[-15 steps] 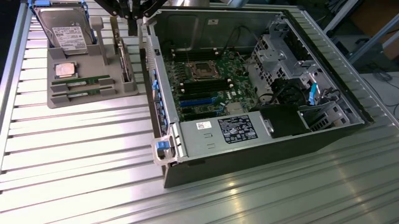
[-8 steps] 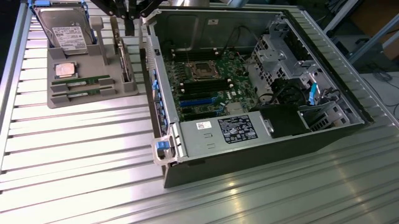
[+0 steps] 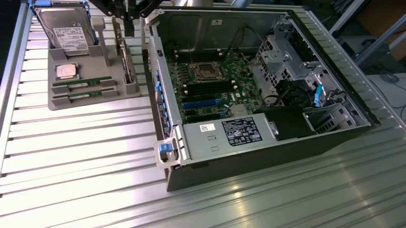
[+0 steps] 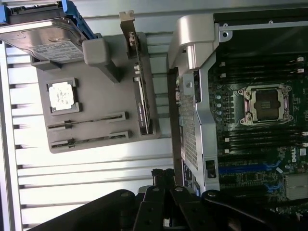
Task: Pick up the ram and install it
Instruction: 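Reach for the ram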
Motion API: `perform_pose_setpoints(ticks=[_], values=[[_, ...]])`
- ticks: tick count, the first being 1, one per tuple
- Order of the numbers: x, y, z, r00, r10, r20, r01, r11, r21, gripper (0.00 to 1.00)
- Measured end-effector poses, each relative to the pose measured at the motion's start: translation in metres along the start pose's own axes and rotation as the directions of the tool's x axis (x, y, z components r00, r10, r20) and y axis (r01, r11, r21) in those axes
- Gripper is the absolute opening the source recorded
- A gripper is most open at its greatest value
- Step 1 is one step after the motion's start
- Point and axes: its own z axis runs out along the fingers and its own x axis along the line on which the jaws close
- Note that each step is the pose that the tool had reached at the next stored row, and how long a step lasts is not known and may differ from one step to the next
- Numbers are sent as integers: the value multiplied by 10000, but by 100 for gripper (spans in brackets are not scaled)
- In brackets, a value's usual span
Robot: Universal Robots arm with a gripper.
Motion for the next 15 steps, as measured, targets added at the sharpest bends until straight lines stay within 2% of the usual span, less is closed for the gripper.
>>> perform_pose_setpoints(ticks=[11, 15], values=[[45, -3, -1, 10000, 0, 0, 0, 10000, -1, 10], [95, -7, -2, 10000, 0, 1, 0, 10000, -1, 10]])
